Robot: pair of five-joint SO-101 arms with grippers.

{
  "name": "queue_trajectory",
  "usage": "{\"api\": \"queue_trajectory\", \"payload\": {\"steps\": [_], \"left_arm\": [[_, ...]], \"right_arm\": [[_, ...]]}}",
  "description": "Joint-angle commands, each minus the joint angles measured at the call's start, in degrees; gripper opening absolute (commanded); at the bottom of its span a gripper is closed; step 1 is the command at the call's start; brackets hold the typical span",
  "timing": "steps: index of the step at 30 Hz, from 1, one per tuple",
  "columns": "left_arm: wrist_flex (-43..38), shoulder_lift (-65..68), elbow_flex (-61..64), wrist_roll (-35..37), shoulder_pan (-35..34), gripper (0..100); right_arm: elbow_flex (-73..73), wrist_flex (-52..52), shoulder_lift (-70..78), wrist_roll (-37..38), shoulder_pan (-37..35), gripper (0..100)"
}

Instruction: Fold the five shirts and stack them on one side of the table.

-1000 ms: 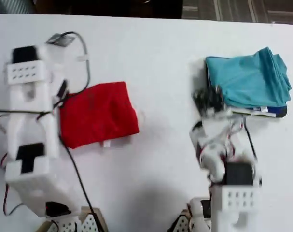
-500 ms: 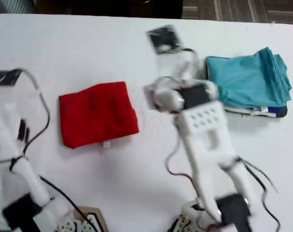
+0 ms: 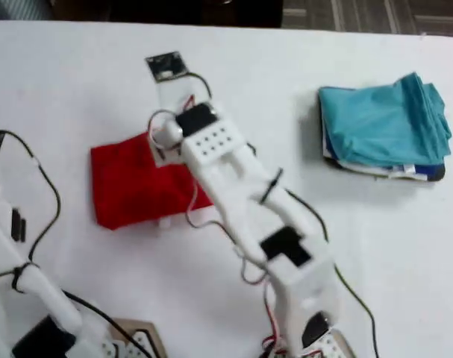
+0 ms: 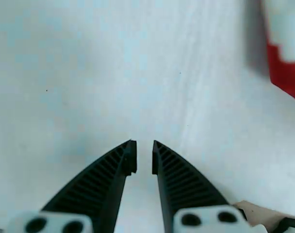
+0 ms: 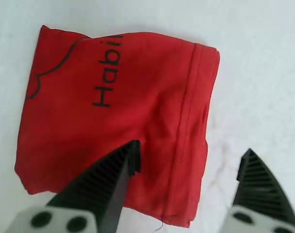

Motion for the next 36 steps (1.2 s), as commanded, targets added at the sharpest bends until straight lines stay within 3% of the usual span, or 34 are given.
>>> {"api": "queue_trajectory", "payload": {"steps": [1,14,23,25,28,29,31,36], "left_arm": [[-1.05,-1.85,-0.22,-0.44,-0.62,8],[-1.32,-1.85,-0.13,0.00,-0.62,8],[-1.32,-1.85,-0.13,-0.18,-3.16,8],[-1.32,-1.85,-0.22,-0.18,-3.60,8],[-1.32,-1.85,-0.22,0.00,-3.96,8],[-1.32,-2.02,-0.22,0.00,-3.96,8],[-1.32,-2.02,-0.31,0.00,-3.96,8],[-1.32,-2.11,-0.31,0.00,-3.96,8]], "right_arm": [[-9.32,3.03,6.11,-1.41,-0.40,33.0],[-31.30,9.89,30.64,-3.16,-1.19,33.0],[-39.56,14.99,39.43,-3.08,-2.07,32.8],[-40.35,16.31,40.31,-2.64,-2.59,28.0],[-40.35,17.80,41.36,-2.29,-3.12,3.7],[-40.44,18.15,41.63,-0.79,-3.12,0.5],[-40.44,19.12,41.63,1.14,-3.30,4.6],[-40.44,21.41,41.63,1.23,-0.40,1.8]]}}
